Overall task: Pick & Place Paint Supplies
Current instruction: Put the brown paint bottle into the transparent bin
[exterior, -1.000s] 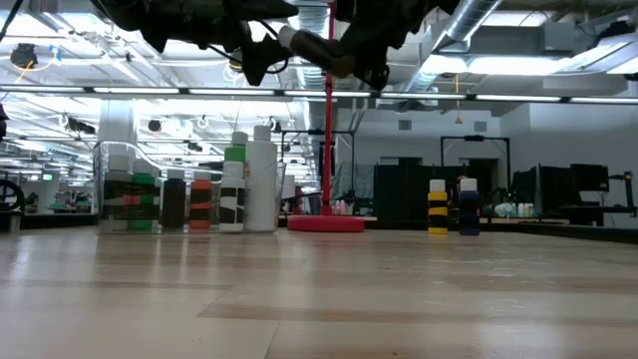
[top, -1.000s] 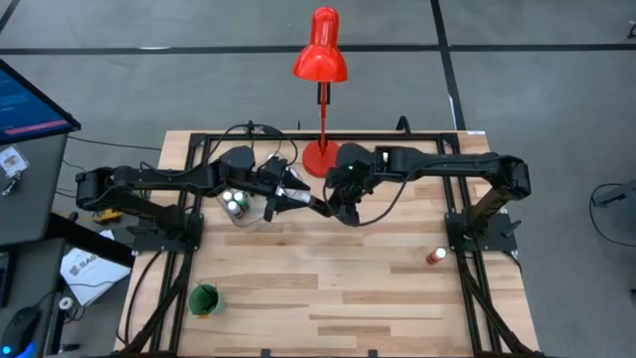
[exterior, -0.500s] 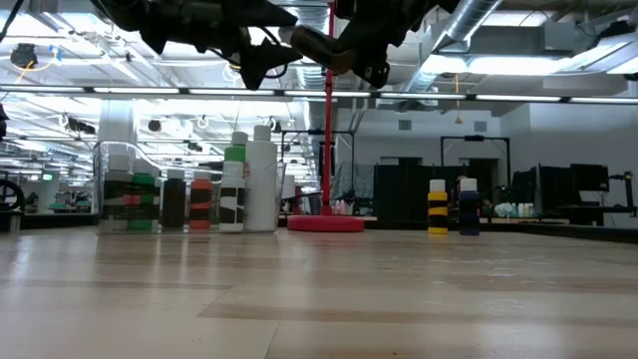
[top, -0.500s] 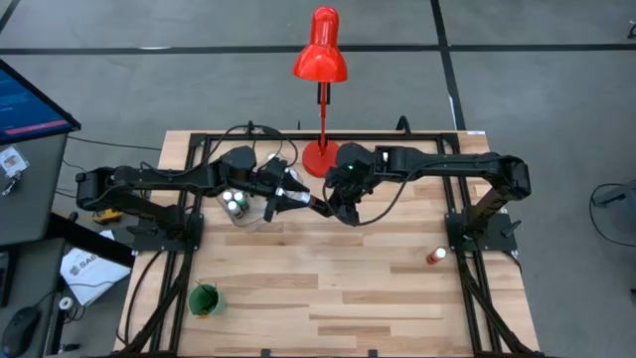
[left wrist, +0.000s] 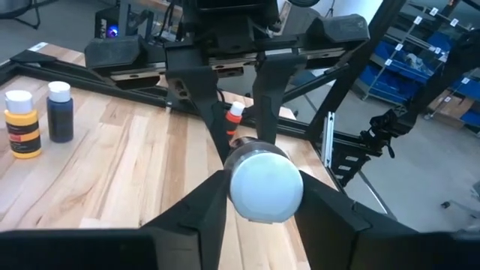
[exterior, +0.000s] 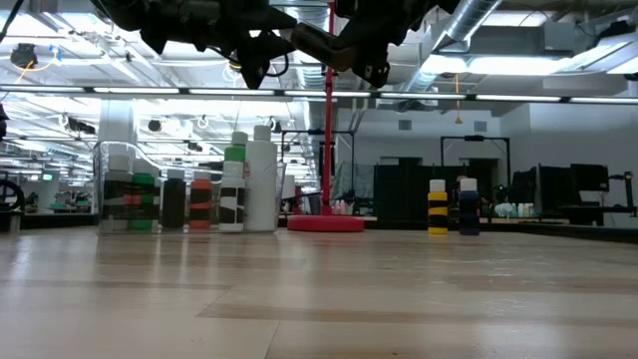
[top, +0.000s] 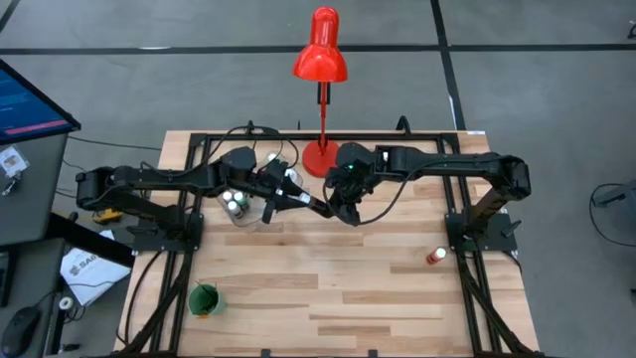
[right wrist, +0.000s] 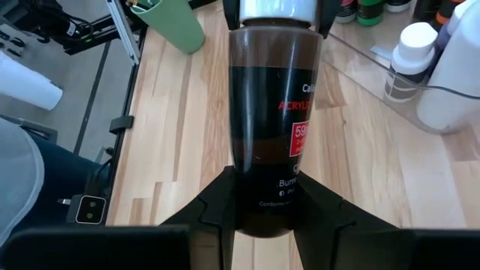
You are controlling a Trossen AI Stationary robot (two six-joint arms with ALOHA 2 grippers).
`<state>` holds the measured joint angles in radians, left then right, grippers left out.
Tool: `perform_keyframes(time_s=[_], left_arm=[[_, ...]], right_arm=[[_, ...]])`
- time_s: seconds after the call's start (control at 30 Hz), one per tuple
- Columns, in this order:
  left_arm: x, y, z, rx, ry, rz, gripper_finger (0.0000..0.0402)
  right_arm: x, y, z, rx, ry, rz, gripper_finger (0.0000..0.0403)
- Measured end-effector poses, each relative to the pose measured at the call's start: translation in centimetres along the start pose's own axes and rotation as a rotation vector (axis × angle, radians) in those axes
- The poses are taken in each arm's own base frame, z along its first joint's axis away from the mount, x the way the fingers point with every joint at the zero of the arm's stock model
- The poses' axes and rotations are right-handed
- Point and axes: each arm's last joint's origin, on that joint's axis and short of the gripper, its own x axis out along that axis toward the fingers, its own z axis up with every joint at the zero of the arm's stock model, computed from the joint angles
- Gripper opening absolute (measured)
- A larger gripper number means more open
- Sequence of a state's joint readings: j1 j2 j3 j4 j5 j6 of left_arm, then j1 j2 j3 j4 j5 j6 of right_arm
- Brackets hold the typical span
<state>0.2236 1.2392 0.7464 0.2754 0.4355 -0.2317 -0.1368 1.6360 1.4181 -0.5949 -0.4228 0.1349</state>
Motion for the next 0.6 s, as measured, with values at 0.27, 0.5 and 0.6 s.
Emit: perform_keyframes(time_s=[0.27,0.5,0.6], left_arm=[[0.0,-0.03,0.12,0.005,-0.011,-0.003,0.0154],[0.0,-0.05,0.09,0.004,-0.008,-0.009,0.018],[0.0,-0.04,0.1,0.005,-0.009,-0.009,0.0174]], right_arm=[[0.0,0.01,0.01,-0.005,-0.001,0.002,0.0093],[-0.02,-0.03,0.06,-0.013,-0.006,0.001,0.0093],[-0.01,-0.01,0.05,-0.013,-0.005,0.004,0.0093]])
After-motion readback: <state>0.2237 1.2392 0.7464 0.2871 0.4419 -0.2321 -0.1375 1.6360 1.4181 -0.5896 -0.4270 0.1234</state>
